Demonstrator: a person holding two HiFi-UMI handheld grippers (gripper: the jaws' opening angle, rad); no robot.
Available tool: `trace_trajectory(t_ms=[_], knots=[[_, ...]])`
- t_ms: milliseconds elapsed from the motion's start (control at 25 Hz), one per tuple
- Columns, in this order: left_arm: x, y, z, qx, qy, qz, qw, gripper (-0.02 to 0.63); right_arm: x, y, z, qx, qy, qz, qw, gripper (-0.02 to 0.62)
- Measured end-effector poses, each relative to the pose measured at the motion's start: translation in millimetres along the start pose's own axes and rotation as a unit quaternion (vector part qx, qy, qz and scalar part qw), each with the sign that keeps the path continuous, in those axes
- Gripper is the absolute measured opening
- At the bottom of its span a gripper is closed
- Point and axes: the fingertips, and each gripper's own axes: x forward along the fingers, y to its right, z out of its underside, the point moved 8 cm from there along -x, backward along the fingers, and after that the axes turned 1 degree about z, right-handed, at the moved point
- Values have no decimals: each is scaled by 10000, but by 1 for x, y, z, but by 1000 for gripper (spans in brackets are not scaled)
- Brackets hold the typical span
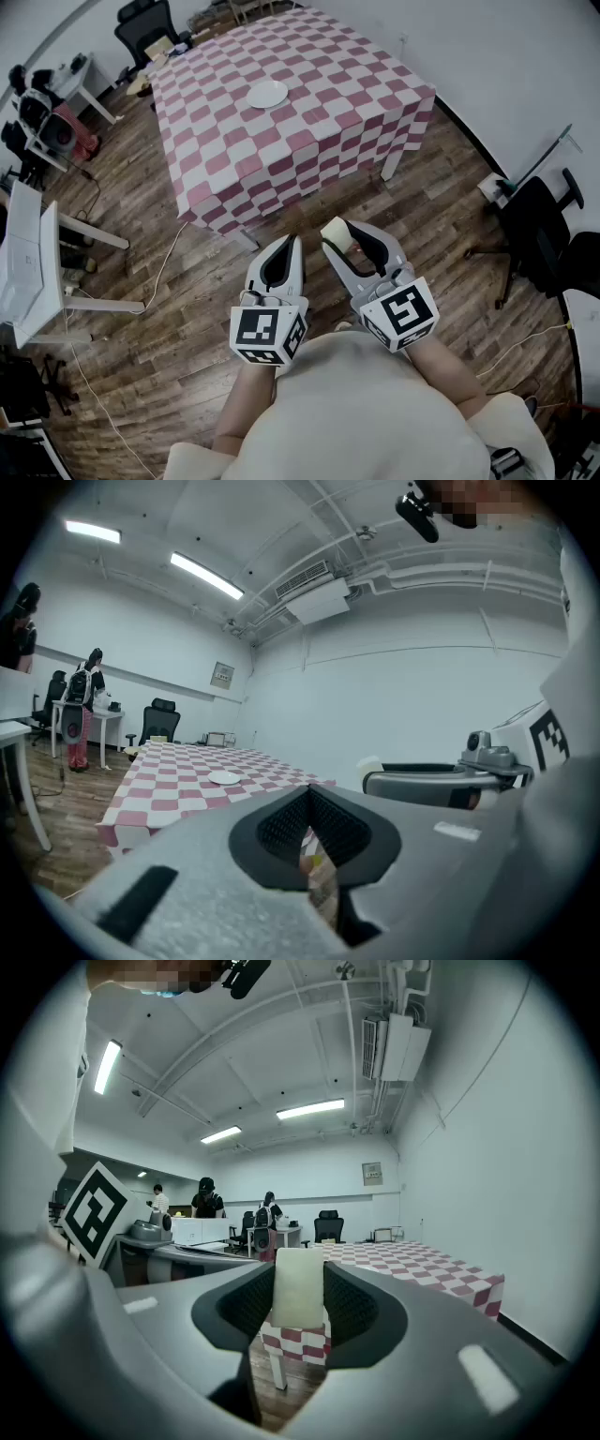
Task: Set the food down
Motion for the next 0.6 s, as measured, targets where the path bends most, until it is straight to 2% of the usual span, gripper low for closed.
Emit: trace_trajectory(t_ms=[400,600], knots=[[-1,0,0,-17,-21,10,10000,8,-1,-1,4,-22,-78,-8,10000,161],[2,8,3,-18,-7,11,10000,8,-9,8,7,216,7,30,9998,161]])
